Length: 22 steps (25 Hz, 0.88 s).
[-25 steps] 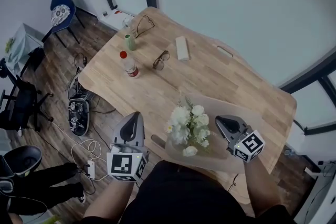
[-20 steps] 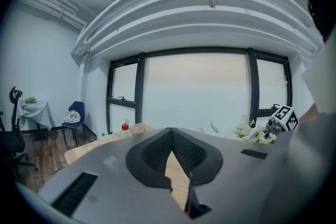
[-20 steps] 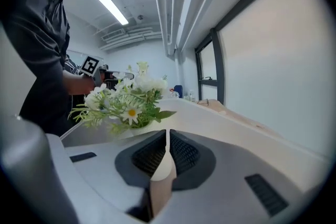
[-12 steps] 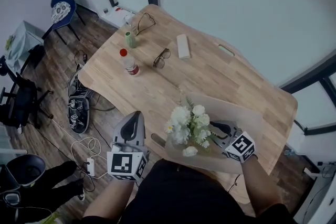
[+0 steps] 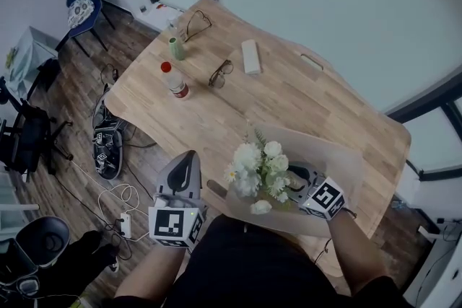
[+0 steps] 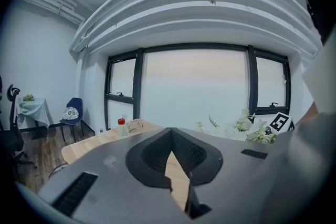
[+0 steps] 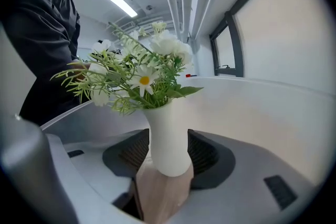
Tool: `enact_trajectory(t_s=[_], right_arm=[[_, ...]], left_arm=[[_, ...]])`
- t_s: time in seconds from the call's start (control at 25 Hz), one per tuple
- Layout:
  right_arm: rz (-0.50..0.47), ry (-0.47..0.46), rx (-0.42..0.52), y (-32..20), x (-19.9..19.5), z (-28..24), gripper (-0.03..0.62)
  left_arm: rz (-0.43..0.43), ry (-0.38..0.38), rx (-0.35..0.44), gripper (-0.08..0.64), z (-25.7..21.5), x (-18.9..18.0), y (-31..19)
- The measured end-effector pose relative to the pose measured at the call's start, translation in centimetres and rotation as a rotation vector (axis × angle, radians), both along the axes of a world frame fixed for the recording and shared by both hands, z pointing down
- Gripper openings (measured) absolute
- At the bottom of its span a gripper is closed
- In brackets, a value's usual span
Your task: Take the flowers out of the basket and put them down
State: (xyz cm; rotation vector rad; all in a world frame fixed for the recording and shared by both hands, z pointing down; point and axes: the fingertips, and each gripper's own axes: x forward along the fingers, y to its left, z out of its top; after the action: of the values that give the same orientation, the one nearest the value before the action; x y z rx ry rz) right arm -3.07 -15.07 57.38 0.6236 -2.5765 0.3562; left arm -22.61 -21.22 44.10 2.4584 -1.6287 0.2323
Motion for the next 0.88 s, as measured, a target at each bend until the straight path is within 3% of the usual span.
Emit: enact_trajectory(t_s=[0.56, 0.88], right_arm=[[-0.085, -0.018, -0.005, 0.2, -2.6, 0.6, 0.291], [-0.072, -0.025, 0.019, -0.8, -3.3, 0.7, 0.293]], left_arm=[[-0.003, -0.003, -0.026, 0.005, 1.0, 0.2, -0.5], [-0.030, -0.010, -0.035, 0.005, 1.4, -0.8, -0.1]])
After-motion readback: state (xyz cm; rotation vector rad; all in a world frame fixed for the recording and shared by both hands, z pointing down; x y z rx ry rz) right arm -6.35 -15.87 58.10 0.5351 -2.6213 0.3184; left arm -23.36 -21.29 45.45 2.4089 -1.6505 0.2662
